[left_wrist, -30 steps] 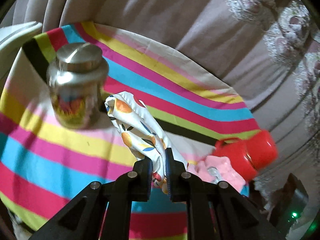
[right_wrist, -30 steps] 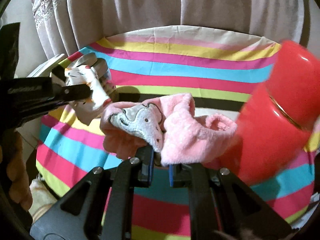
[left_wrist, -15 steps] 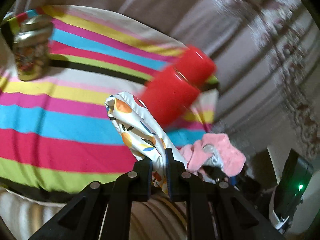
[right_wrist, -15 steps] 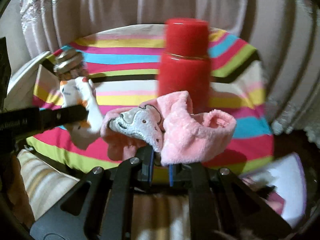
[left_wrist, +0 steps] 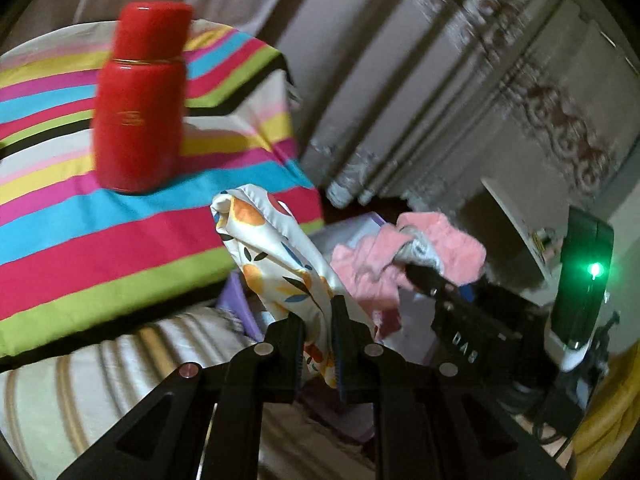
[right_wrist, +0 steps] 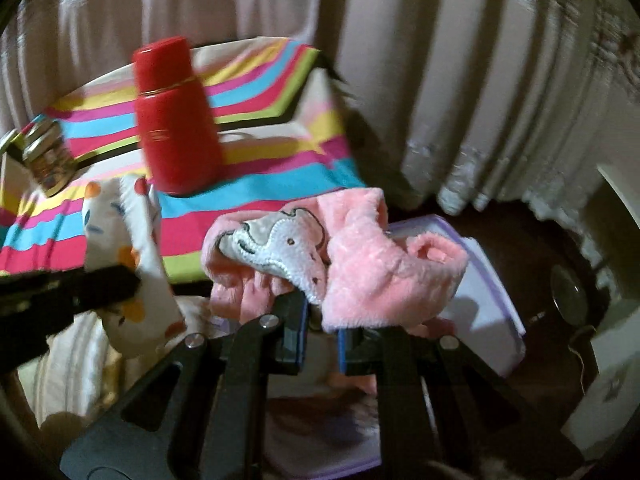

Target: Organize soft objects

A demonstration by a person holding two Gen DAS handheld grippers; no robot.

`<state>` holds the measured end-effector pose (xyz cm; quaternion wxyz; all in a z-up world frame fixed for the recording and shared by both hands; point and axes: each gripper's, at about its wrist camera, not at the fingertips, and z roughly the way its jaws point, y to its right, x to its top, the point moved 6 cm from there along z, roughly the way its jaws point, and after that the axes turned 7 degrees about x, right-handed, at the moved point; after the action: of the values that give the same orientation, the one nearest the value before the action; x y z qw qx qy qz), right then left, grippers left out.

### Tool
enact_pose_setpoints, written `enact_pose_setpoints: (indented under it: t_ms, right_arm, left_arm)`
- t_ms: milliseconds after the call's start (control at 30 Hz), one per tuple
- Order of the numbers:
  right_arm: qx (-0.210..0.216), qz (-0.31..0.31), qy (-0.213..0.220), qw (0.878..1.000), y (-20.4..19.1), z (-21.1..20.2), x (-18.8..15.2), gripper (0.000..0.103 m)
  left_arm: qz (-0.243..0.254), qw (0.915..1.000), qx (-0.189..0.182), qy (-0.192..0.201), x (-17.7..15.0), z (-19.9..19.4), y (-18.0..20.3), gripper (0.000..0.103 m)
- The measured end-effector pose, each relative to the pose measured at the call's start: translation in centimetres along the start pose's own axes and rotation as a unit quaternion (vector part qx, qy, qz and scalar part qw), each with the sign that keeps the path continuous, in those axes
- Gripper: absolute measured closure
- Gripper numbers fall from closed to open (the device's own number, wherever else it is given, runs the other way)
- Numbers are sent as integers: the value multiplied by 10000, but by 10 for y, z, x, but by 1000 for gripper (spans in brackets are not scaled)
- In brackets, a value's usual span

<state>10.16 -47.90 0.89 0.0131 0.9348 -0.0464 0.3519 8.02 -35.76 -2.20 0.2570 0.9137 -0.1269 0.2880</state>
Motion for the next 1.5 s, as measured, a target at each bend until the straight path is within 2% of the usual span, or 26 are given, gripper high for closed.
enact_pose_setpoints:
  t_ms: [233, 333, 400, 467, 667, 800, 900, 1000, 1500]
  right_arm:
    - [-386, 424, -23, 9984, 55, -9, -10, 89]
    - [-535, 573, -73, 9969, 73, -11, -17, 89]
    - [-619, 629, -123, 9960, 79, -12, -21, 89]
    - [-646, 688, -183, 9954, 83, -12, -25, 85]
    - [-734, 642, -305, 9948, 78, -17, -39, 69]
    - [-740, 519, -308, 9954, 72, -26, -47, 68]
    - [-800, 490, -285, 9952, 70, -36, -51, 68]
    - [-806, 422, -296, 9954, 67, -43, -55, 68]
    - [-739, 350, -364, 9960, 65, -46, -60, 67]
  left_arm:
    - [431, 9988, -148, -188, -4, 19, 43, 89]
    - [663, 9968, -294, -323, -8, 28, 60, 72]
    - [788, 9958, -212, -416, -13, 36, 66, 57]
    - [809, 9953, -143, -522, -19, 42, 64, 55]
    - [536, 9954, 28, -790, -36, 35, 42, 51]
    - [155, 9960, 138, -866, -56, 15, 25, 38]
    - [-51, 9942, 263, -1042, -69, 15, 15, 30]
    - [-13, 9915, 433, -1228, -76, 22, 13, 30]
    - [-133, 9918, 433, -1191, -78, 27, 11, 29]
